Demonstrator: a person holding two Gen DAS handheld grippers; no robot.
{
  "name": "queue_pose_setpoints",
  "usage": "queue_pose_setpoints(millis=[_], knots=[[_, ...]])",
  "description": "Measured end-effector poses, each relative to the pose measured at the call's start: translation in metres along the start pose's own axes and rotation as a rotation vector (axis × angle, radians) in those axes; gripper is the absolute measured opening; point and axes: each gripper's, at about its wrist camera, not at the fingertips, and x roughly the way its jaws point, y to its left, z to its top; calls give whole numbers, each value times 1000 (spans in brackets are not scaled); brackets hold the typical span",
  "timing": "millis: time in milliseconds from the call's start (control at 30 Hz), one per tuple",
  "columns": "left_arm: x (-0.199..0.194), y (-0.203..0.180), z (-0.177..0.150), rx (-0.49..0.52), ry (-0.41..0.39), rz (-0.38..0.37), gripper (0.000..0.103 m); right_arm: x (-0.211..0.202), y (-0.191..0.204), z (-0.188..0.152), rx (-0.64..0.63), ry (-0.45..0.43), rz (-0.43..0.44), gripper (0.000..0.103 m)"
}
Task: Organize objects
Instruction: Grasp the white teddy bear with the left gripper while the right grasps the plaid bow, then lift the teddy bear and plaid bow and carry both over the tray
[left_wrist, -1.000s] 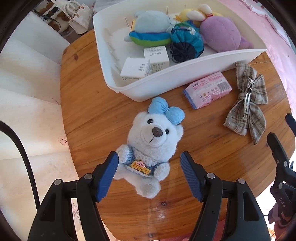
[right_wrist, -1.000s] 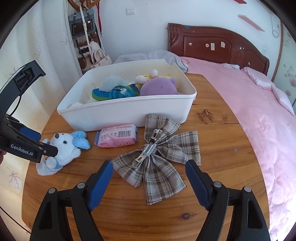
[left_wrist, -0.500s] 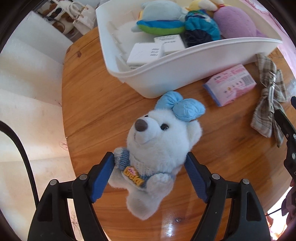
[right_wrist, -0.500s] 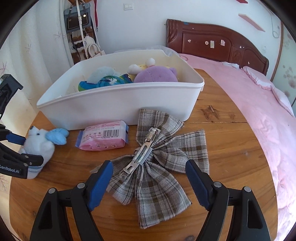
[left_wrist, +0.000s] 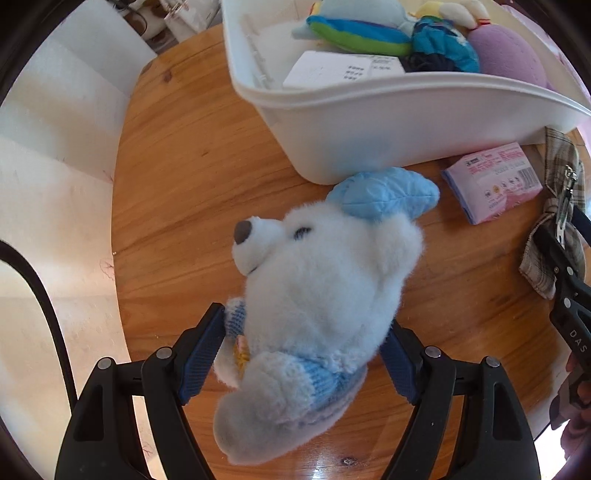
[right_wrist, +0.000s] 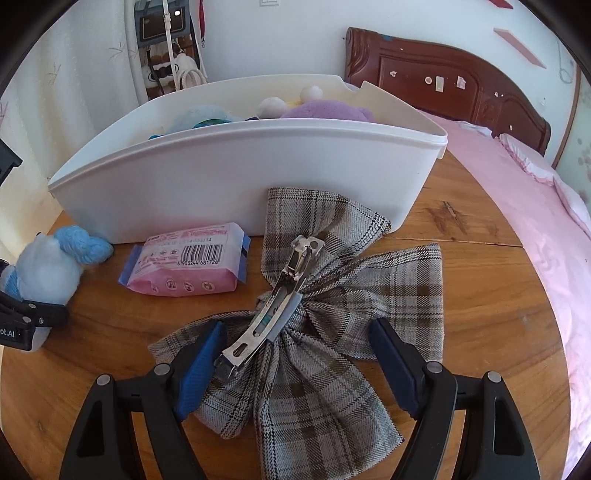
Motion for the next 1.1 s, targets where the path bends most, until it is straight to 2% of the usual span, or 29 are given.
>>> queue_pose_setpoints(millis=[333, 600, 667, 733, 967, 1100], knots=[[0, -1, 5, -39, -19, -22, 76, 4, 1, 7, -19, 1, 16, 80], [-4, -3, 1, -29, -35, -46, 70, 3, 2, 8, -35, -2, 40, 58], [-5, -3, 0, -26, -41, -55, 68, 1, 3, 9, -29, 1, 42, 43], [-6, -4, -2, -19, -48, -64, 67, 0, 4, 10, -26, 8, 43, 38], [-13, -6, -10, 0, -92, -72, 62, -2, 5, 12, 6, 35, 37, 24], [-17, -6, -14, 12, -107, -106, 61, -4, 4, 12, 43, 53, 41, 22]])
